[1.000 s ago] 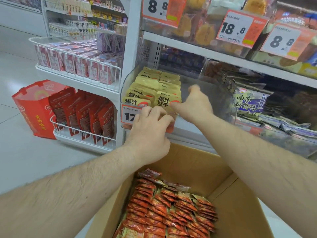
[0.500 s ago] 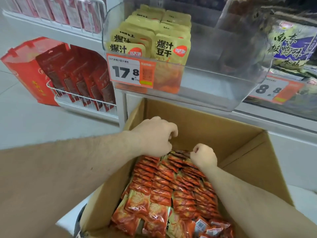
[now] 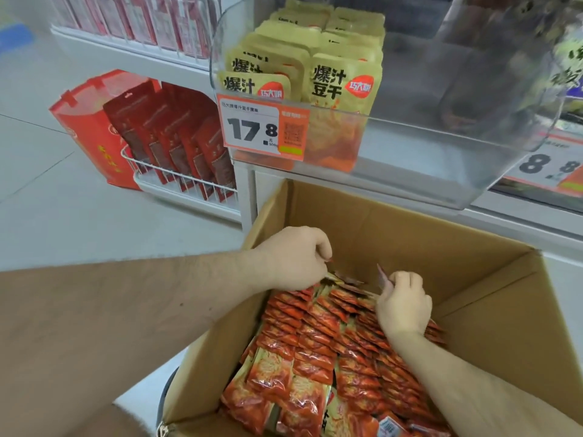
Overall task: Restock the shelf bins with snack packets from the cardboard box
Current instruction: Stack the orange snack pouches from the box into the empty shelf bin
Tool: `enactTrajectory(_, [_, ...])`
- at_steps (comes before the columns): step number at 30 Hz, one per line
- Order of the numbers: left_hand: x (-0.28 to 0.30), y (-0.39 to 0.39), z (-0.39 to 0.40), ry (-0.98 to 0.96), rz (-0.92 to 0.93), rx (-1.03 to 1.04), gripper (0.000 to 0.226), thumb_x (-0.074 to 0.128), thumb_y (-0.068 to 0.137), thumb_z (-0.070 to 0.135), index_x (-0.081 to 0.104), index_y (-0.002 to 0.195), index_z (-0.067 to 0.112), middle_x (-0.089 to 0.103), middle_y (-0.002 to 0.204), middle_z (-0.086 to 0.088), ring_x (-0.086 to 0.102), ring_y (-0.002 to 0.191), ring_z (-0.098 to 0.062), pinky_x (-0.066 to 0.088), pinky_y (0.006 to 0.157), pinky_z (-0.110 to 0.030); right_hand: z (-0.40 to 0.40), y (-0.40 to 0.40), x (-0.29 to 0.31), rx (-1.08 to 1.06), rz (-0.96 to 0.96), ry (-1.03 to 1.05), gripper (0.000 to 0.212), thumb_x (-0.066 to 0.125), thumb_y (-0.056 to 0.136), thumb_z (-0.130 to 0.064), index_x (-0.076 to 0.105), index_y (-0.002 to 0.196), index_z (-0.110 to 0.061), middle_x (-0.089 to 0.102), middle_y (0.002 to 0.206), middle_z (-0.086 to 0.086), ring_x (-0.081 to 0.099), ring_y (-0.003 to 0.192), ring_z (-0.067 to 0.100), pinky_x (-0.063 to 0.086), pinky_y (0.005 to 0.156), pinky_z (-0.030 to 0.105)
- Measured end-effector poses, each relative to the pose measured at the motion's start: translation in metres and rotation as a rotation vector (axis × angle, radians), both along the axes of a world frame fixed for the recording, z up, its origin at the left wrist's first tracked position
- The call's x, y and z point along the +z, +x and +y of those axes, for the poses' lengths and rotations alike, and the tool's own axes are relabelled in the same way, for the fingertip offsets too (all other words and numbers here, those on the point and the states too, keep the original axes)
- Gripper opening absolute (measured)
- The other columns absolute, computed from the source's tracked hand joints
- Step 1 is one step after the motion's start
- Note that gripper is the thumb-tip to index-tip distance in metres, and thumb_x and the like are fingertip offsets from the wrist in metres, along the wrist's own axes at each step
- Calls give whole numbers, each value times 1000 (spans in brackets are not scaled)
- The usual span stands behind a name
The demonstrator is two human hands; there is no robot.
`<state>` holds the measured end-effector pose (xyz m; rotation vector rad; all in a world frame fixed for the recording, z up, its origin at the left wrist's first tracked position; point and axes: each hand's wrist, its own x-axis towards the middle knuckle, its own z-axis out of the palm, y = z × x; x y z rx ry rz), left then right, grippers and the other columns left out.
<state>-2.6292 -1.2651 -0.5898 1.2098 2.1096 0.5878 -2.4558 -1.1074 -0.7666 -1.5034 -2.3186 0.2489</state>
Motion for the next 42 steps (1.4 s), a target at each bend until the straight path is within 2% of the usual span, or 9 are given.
enactTrajectory(6, [13, 2, -2, -174, -589, 467, 27, 56, 98, 32, 47, 118, 16, 57, 105, -9, 60, 94, -27, 60, 79, -40, -60, -3, 65, 296, 368, 76, 9, 49, 96, -22, 57, 99, -18, 71, 114, 1, 63, 82, 33, 41, 75, 33])
enactTrajectory(10, [21, 3, -3, -256, -941, 597, 36, 59, 97, 37, 50, 98, 2, 63, 102, -19, 67, 90, -32, 59, 69, -40, -105, -10, 100, 624, 507, 188, 4, 47, 92, -20, 45, 95, -23, 67, 124, -3, 60, 86, 13, 39, 79, 29])
enactTrajectory(13, [16, 4, -2, -203, -763, 559, 3, 64, 88, 4, 62, 87, 2, 70, 80, -15, 70, 70, -26, 60, 65, -36, -119, -10, 108, 844, 565, 180, 12, 53, 89, -22, 44, 96, -19, 61, 132, 4, 56, 103, 9, 37, 84, 26])
enactTrajectory(15, [10, 0, -2, -118, -592, 560, 19, 67, 83, -5, 59, 98, 1, 67, 88, -19, 70, 79, -33, 60, 76, -44, -105, -7, 97, 802, 541, 101, 16, 52, 87, -28, 49, 99, -18, 62, 127, 7, 57, 112, 14, 39, 89, 30])
enactTrajectory(19, [4, -6, 1, -80, -438, 502, 63, 73, 80, -3, 44, 133, 15, 60, 107, -16, 64, 94, -33, 58, 85, -50, -35, 5, 48, 242, 204, -191, 18, 52, 91, -32, 63, 91, -18, 66, 92, -1, 64, 94, 27, 48, 80, 36])
enactTrajectory(29, [-15, -12, 7, -191, -429, 427, 68, 62, 80, -3, 39, 141, 16, 61, 114, -18, 62, 94, -26, 55, 81, -40, 20, -22, -23, 152, -431, -345, 34, 58, 83, -21, 69, 113, -33, 63, 120, 1, 57, 114, 25, 42, 95, 34])
enactTrajectory(32, [-19, -15, 7, -203, -440, 431, 52, 63, 78, -4, 50, 126, 10, 64, 119, -21, 66, 99, -31, 55, 89, -49, 21, -23, -29, 177, -381, -246, 23, 55, 91, -20, 70, 107, -27, 61, 116, 4, 57, 108, 27, 42, 90, 35])
enactTrajectory(36, [-22, -21, 4, -189, -501, 440, 37, 62, 80, -8, 58, 114, 7, 67, 112, -19, 67, 97, -33, 54, 93, -51, 5, -13, 5, 176, 19, -212, 12, 48, 98, -17, 57, 106, -13, 64, 111, 11, 61, 95, 39, 48, 81, 42])
enactTrajectory(42, [-4, -23, 7, -117, -824, 519, 39, 48, 88, -15, 52, 124, -2, 66, 115, -24, 66, 103, -40, 55, 90, -50, -47, 14, 108, 436, 376, -131, 27, 46, 100, -13, 38, 91, -37, 55, 136, -9, 57, 122, 22, 45, 103, 38])
